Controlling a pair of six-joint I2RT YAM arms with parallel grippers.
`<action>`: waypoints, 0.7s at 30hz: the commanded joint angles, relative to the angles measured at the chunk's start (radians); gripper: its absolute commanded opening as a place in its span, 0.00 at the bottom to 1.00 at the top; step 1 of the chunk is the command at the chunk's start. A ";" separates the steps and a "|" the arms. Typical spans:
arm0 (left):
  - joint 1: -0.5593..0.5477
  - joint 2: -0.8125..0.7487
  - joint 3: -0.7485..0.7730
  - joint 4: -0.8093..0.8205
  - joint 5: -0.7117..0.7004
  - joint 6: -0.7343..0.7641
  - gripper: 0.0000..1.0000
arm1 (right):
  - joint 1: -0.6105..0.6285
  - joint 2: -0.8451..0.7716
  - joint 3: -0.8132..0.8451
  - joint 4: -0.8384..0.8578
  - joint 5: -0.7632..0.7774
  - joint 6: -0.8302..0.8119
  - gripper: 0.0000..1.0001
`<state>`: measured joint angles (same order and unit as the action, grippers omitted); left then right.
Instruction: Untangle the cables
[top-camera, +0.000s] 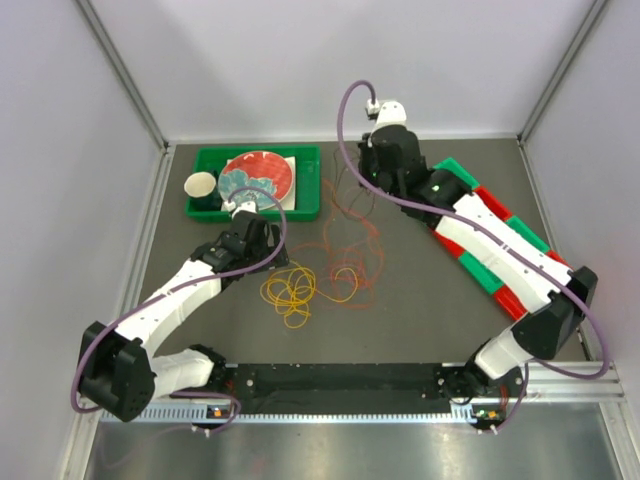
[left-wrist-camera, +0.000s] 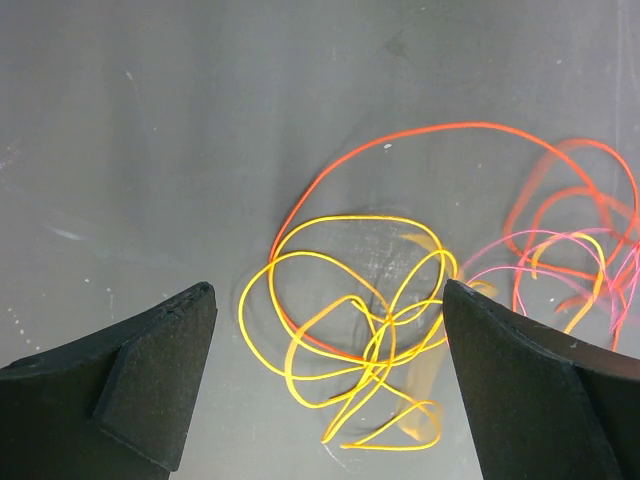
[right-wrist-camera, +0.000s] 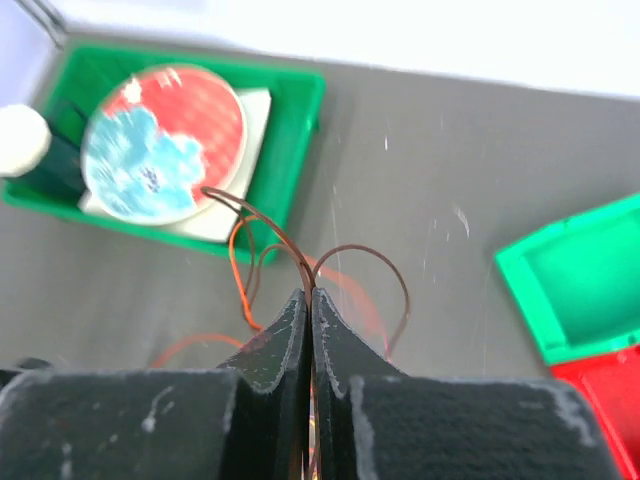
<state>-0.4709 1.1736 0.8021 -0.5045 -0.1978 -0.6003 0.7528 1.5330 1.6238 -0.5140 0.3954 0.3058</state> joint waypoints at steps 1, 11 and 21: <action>0.005 -0.005 0.006 0.058 0.023 -0.013 0.99 | 0.006 -0.046 0.036 -0.015 0.011 -0.034 0.00; 0.003 0.000 -0.030 0.265 0.374 0.099 0.99 | 0.008 -0.054 -0.196 -0.028 -0.019 0.055 0.00; -0.008 0.110 -0.067 0.586 0.535 0.027 0.99 | 0.006 -0.108 -0.098 -0.081 -0.055 0.088 0.00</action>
<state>-0.4721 1.2388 0.7467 -0.1230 0.2741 -0.5541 0.7528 1.4765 1.4425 -0.5995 0.3618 0.3641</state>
